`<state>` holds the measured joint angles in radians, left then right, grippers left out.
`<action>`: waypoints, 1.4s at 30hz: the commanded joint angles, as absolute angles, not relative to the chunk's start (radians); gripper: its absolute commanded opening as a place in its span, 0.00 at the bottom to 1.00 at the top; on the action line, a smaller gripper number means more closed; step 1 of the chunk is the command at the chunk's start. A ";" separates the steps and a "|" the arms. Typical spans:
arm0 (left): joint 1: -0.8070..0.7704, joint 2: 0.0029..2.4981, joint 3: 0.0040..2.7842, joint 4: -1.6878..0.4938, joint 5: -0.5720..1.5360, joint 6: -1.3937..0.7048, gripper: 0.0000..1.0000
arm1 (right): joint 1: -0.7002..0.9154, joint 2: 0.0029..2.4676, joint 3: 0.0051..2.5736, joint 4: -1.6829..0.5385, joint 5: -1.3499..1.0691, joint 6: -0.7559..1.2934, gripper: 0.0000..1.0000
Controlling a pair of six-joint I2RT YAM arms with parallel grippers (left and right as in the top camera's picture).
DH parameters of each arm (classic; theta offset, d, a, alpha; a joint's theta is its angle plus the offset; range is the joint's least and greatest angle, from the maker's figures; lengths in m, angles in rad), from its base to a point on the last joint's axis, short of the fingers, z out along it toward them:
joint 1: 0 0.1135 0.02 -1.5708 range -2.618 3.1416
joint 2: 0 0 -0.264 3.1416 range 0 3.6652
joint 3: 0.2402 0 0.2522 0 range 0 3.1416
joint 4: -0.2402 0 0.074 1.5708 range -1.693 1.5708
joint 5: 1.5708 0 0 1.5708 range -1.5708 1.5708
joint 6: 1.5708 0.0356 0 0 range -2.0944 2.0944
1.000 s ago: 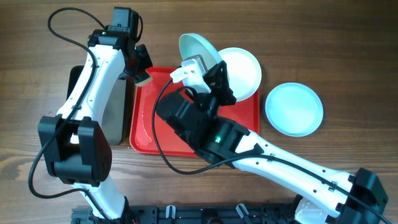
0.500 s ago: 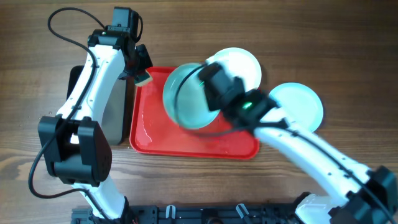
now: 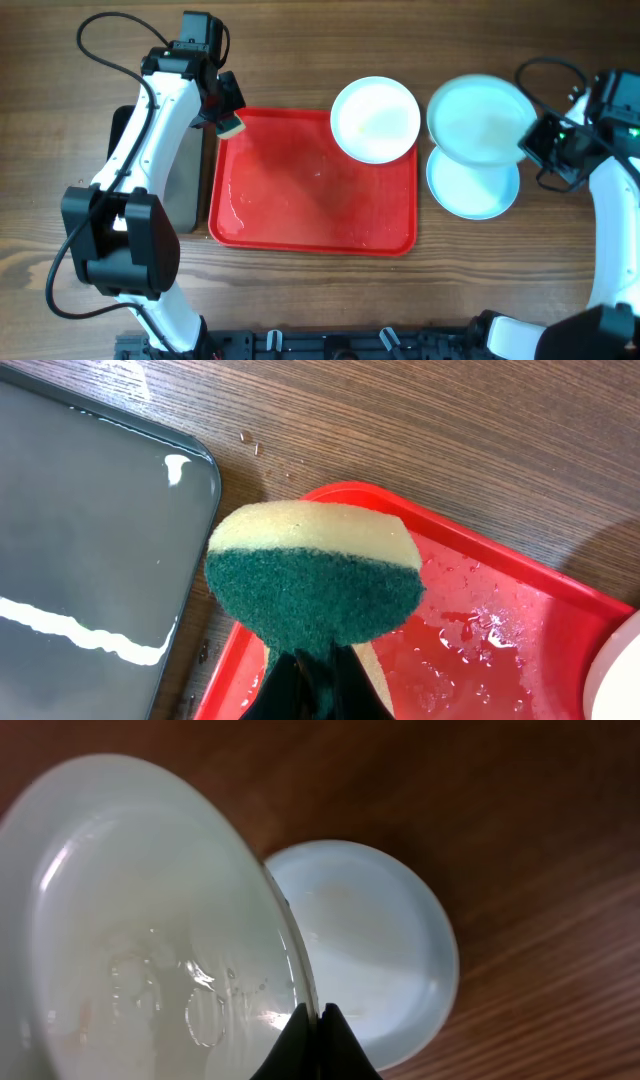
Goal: Clean dirty plates on tray and stack at the side
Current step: 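Open the right gripper and withdraw from the stacked plates, then grip the white plate's rim with the right gripper and pull it center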
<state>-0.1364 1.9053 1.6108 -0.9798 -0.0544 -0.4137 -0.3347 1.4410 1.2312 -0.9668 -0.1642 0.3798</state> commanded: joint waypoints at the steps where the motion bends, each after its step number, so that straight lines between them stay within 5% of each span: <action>1: -0.138 1.895 1.603 -0.977 -0.049 -0.427 0.04 | -0.405 1.504 1.143 -0.960 -0.203 0.364 0.04; 9: -0.138 1.895 1.603 -0.977 -0.049 -0.427 0.04 | -0.416 1.574 0.945 -0.793 -0.203 0.367 0.04; 14: -0.138 1.895 1.603 -0.977 -0.048 -0.427 0.04 | -0.416 1.575 0.936 -0.756 -0.204 0.368 0.40; 21: -0.138 1.895 1.603 -0.977 -0.048 -0.427 0.04 | -0.395 1.567 1.054 -0.779 -0.430 0.288 0.50; 25: -0.138 1.895 1.603 -0.977 -0.048 -0.427 0.04 | -0.263 1.562 1.161 -0.744 -0.532 0.257 0.50; 33: -0.138 1.895 1.603 -0.977 -0.048 -0.427 0.04 | 0.162 1.635 1.188 -0.618 -0.018 0.576 0.49; 38: -0.138 1.895 1.603 -0.977 -0.049 -0.427 0.04 | 0.229 1.744 1.188 -0.622 -0.010 0.621 0.45; 42: -0.138 1.895 1.603 -0.977 -0.048 -0.427 0.04 | 0.229 1.818 1.188 -0.631 -0.079 0.628 0.33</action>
